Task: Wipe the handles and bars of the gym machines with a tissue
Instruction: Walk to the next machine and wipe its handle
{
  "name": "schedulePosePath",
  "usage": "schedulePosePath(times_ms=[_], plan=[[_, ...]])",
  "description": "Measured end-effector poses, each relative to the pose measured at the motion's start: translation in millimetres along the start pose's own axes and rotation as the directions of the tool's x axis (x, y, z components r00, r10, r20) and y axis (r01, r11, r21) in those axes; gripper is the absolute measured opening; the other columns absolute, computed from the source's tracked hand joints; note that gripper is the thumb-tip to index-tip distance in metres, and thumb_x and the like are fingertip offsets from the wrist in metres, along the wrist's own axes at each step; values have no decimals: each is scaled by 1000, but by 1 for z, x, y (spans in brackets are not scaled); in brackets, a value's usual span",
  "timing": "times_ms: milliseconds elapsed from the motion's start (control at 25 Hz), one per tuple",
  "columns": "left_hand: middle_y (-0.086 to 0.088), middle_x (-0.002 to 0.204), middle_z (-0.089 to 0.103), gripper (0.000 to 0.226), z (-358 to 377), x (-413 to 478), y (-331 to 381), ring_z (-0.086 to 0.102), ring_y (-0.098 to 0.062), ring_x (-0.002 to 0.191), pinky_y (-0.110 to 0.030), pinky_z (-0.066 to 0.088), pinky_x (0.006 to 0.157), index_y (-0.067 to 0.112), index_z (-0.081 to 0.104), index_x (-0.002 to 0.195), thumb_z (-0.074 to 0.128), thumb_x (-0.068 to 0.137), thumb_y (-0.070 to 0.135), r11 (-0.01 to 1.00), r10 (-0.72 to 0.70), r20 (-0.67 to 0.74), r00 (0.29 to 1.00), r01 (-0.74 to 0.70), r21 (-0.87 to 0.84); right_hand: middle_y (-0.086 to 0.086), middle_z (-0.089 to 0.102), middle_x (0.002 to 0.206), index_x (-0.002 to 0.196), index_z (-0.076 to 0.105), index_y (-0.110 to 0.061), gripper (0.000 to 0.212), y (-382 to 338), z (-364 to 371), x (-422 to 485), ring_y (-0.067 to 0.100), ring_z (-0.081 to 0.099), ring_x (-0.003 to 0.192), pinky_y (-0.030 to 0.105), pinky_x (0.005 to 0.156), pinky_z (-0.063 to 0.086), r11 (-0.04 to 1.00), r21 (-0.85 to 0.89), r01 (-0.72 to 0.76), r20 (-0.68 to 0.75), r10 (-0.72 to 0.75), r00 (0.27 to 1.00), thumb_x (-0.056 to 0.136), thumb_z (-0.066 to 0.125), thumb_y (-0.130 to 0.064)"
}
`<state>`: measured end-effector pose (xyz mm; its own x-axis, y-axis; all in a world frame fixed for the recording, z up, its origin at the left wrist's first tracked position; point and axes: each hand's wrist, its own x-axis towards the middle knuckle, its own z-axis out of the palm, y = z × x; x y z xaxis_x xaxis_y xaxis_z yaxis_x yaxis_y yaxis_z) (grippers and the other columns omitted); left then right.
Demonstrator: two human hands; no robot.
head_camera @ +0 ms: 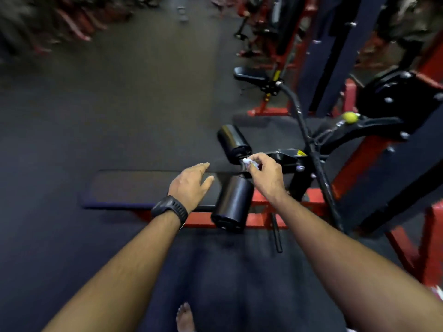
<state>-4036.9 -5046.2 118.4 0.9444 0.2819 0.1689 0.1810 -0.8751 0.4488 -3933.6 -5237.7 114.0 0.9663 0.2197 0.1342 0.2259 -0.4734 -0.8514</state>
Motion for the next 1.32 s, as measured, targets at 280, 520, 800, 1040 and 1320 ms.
schedulePosePath(times_ms=[280, 520, 800, 1040, 1320], plan=[[3, 138, 58, 49, -132, -70, -166, 55, -18, 123, -31, 43, 97, 27, 48, 144, 52, 98, 43, 941, -306, -172, 936, 325, 94, -1, 71, 67, 88, 60, -20, 6, -147, 182, -13, 7, 66, 67, 18, 60, 46, 978, 148, 146, 290, -184, 939, 93, 63, -21], [2, 135, 60, 49, -243, -125, -328, 55, -20, 124, -33, 46, 98, 29, 47, 144, 51, 98, 44, 867, -460, -196, 866, 486, 113, -5, 72, 65, 83, 65, -20, 10, -271, 372, -57, 11, 69, 69, 26, 61, 52, 967, 211, 144, 415, -222, 882, 83, 64, -10], [2, 134, 61, 48, -342, -135, -487, 57, -23, 122, -34, 47, 96, 32, 47, 143, 49, 98, 47, 807, -527, -233, 818, 567, 164, 7, 71, 64, 85, 59, -18, 6, -383, 539, -56, 23, 66, 64, 47, 76, 56, 920, 373, 119, 469, -298, 831, 90, 61, -18], [2, 133, 61, 48, -402, -60, -627, 57, -21, 121, -32, 46, 92, 32, 46, 144, 48, 99, 48, 812, -510, -227, 830, 551, 190, -5, 68, 76, 84, 55, -25, 21, -467, 701, 0, 16, 57, 54, 44, 66, 53, 877, 475, 79, 484, -335, 809, 94, 54, -7], [-2, 131, 63, 48, -495, 66, -789, 59, -23, 119, -35, 49, 95, 32, 47, 143, 48, 98, 47, 789, -537, -201, 819, 572, 225, 1, 63, 65, 87, 65, -19, 31, -571, 847, 124, 15, 57, 54, 35, 60, 45, 843, 538, -16, 441, -265, 858, 82, 46, 5]])
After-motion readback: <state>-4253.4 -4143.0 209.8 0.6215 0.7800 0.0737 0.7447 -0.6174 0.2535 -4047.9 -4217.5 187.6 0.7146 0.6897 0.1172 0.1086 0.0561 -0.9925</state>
